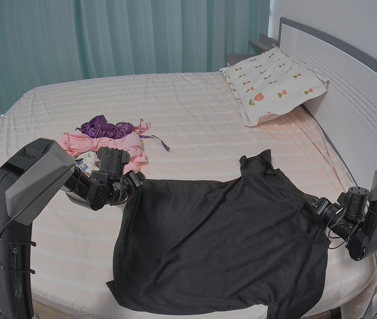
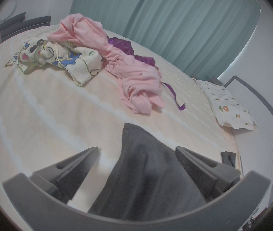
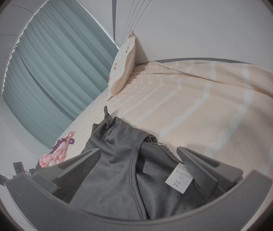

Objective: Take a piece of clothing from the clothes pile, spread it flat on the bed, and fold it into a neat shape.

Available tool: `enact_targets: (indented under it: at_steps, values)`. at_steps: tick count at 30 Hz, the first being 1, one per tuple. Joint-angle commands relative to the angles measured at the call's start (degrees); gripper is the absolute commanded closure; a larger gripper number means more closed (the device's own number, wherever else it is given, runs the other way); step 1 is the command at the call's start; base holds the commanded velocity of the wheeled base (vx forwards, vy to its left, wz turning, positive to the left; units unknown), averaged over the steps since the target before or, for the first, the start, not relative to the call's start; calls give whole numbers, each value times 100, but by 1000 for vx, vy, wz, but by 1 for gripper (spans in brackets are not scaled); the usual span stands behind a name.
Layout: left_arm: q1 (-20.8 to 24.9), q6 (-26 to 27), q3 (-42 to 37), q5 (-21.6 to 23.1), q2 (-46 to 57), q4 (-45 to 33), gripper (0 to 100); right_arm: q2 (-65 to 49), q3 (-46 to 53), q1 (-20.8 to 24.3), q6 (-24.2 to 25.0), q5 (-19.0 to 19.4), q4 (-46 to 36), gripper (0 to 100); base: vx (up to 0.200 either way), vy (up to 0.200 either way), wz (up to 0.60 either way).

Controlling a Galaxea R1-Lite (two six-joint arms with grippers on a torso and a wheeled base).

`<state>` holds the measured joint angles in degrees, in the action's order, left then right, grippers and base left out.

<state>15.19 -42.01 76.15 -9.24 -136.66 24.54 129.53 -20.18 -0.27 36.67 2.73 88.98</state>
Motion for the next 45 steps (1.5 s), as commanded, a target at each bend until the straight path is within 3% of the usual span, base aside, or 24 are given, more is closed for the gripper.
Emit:
enact_targets:
  at_steps: [1, 6, 7, 11, 29, 30, 39, 45]
  values:
    - [-7, 0, 224, -8, -450, -37, 100, 20, 5, 0, -2, 8, 58, 0, 0, 0, 0]
    - [-60, -35, 470, -122, -485, 16, 100, 38, 5, 0, -2, 8, 58, 0, 0, 0, 0]
    - [-165, -53, 576, -447, -458, 86, 100, 64, 5, 0, -2, 8, 58, 0, 0, 0, 0]
    - [-280, -97, 594, -588, -458, 411, 100, 64, 5, 0, -2, 17, 58, 0, 0, 0, 0]
    - [-851, 132, 1323, -544, -863, 429, 100, 55, 66, 115, 7, 17, 67, 0, 0, 0, 0]
    - [-877, 132, 1349, -544, -907, 438, 0, 55, 58, 115, 7, 17, 67, 0, 0, 0, 0]
    - [-965, 96, 1279, -544, -740, 420, 0, 3, 66, 106, 7, 8, 67, 0, 0, 0, 0]
    - [-789, -440, 268, -412, 148, 429, 0, -15, 66, 185, 7, -18, 67, 0, 0, 0, 0]
